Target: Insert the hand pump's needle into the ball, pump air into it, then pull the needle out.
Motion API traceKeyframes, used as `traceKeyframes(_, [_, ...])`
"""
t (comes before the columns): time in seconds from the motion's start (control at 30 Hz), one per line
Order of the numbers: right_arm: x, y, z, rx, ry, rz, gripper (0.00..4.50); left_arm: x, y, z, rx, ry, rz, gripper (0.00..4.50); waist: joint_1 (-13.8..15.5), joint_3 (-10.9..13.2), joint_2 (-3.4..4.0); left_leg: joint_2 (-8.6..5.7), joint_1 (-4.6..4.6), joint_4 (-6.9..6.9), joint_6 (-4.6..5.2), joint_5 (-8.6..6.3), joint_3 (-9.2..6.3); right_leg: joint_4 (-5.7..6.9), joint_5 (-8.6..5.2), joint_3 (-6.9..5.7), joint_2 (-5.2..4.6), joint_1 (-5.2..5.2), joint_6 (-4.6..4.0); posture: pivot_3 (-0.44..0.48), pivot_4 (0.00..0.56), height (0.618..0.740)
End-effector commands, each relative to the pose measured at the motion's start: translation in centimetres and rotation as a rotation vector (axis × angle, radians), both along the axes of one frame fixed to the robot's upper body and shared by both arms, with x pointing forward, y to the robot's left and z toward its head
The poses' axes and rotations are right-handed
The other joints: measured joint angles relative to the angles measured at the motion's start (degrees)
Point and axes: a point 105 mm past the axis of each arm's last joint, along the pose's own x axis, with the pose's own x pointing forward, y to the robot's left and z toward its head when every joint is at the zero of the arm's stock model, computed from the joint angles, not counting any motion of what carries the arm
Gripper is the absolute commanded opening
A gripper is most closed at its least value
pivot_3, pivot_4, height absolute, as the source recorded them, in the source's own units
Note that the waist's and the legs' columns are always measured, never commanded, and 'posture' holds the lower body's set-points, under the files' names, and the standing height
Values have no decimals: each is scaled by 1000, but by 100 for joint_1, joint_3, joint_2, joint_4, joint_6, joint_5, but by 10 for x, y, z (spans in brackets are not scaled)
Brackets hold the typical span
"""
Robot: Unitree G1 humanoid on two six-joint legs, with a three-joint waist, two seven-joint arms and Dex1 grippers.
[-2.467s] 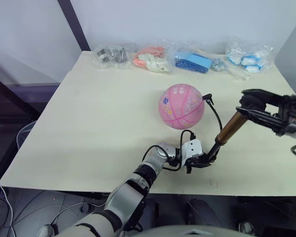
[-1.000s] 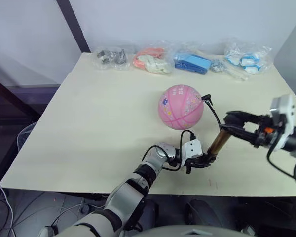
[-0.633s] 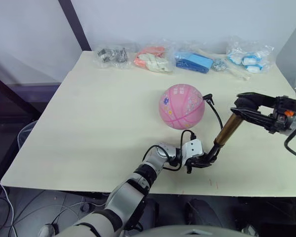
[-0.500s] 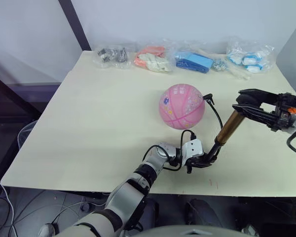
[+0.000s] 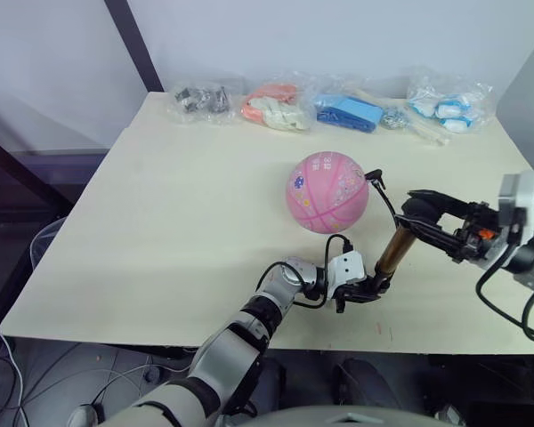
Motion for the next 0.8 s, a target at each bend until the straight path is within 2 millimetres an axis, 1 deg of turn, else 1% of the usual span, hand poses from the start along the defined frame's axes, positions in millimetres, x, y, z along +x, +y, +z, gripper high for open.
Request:
traceKeyframes(0.03, [0,4,-41,-31,99,-12,2118,-12,18,-31,121,75,4,1083,-1,-1,-1,0,0,0,0,0,-1,0,0,0,0,0,0,0,150,740])
traceKeyframes(0.1, [-5,9,-56,-33,127,7,2118,-11,18,-31,120,76,6,1083,-2,-1,-1,0,2,0,0,0,0,0,0,0,1,1,0,0,150,740])
traceKeyframes(0.17, [-7,12,-66,-26,142,3,2118,-11,19,-31,121,77,9,1083,-10,-3,-3,0,4,0,0,0,0,0,0,0,1,2,0,0,150,740])
traceKeyframes(0.23, [-8,12,-76,-31,152,-6,2118,-11,19,-31,121,78,10,1083,-19,-5,-4,1,6,-1,0,0,-2,0,0,0,3,3,0,0,150,740])
traceKeyframes(0.3, [-10,11,-89,-43,163,-38,2118,-11,18,-31,122,77,5,1083,-26,-6,-4,1,7,-1,0,0,-2,0,0,0,3,4,0,0,150,740])
traceKeyframes(0.37, [-11,10,-95,-50,161,-58,2118,-12,18,-31,121,77,3,1083,-32,-17,-12,1,10,-3,-1,0,-3,0,-1,0,4,6,0,0,150,740])
traceKeyframes(0.4, [-11,9,-94,-53,152,-67,2118,-12,18,-31,120,77,4,1083,-38,-21,-14,1,10,-3,0,0,-4,-1,-1,-1,5,7,0,0,150,740])
traceKeyframes(0.53, [-9,3,-76,-50,103,-84,2118,-12,18,-31,123,75,2,1083,-61,-31,-25,1,10,-3,-1,0,-6,-1,-1,-1,5,8,0,0,150,740])
traceKeyframes(0.67, [-5,-7,-42,-70,35,-85,2118,-12,18,-31,125,73,-3,1083,-62,-28,-20,1,8,-3,-1,0,-6,-2,-1,-1,4,8,0,0,150,740])
traceKeyframes(0.8, [-3,-11,-14,-57,-5,-80,2118,-13,18,-32,127,74,-6,1083,-50,-18,-13,0,0,-3,-1,0,-7,-5,-1,-2,1,6,0,0,150,740])
